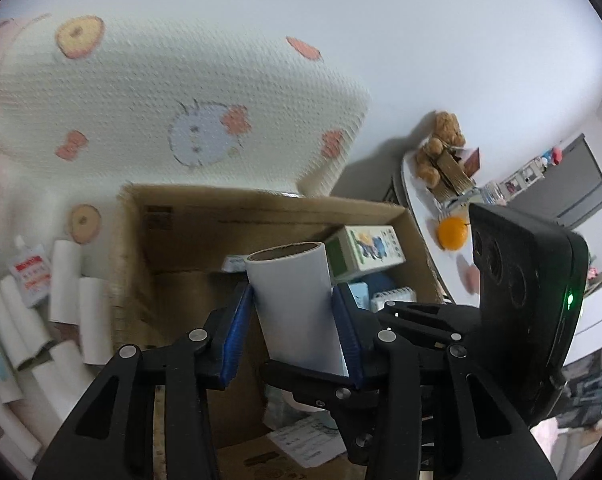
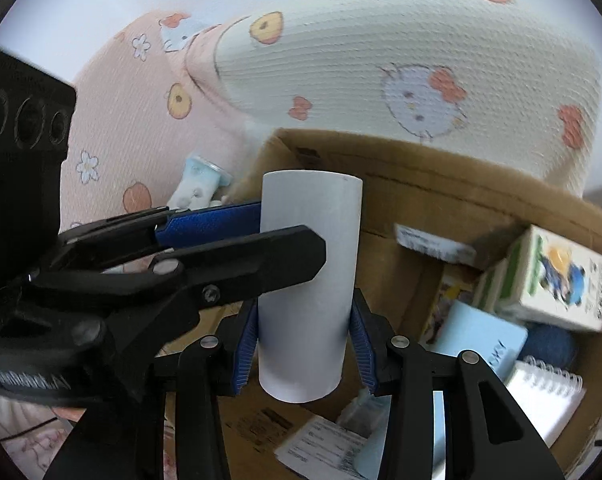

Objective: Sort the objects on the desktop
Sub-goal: 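Lower the held tube upright into the cardboard box with the right gripper, then open the right gripper to release the tube inside the box, then move both tools back from the box to the tube pile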

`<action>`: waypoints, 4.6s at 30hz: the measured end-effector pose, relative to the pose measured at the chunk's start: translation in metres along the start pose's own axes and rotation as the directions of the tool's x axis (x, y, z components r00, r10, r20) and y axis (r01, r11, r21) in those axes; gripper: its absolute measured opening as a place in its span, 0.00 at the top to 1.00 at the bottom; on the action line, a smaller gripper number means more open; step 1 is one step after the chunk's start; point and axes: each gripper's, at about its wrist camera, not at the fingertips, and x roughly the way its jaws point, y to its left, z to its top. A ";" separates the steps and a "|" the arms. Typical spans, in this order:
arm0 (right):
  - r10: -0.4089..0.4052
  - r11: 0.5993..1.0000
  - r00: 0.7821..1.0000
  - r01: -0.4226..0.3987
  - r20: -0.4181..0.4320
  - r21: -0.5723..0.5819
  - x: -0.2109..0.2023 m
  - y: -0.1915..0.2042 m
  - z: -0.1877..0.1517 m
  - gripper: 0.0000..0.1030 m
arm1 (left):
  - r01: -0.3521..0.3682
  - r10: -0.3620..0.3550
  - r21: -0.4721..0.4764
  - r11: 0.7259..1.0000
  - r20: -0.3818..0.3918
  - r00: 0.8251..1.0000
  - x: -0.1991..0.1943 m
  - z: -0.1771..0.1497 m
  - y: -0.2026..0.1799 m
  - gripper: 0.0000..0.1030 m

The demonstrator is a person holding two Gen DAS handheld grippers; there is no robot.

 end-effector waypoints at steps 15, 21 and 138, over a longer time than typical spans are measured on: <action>-0.025 0.995 0.998 0.020 0.051 0.100 0.013 -0.025 -0.009 0.61 | -0.004 -0.003 -0.074 0.997 -0.101 0.995 0.044 -0.007 -0.001 0.54; -0.047 0.993 0.998 0.044 0.031 0.108 0.019 -0.030 -0.011 0.61 | -0.037 0.031 -0.056 0.998 -0.113 0.993 0.050 -0.009 -0.004 0.54; 0.245 0.844 0.968 -0.243 -0.061 -0.478 0.159 0.255 -0.042 0.71 | -0.468 0.675 -0.580 0.667 0.204 0.710 -0.178 -0.254 0.242 0.80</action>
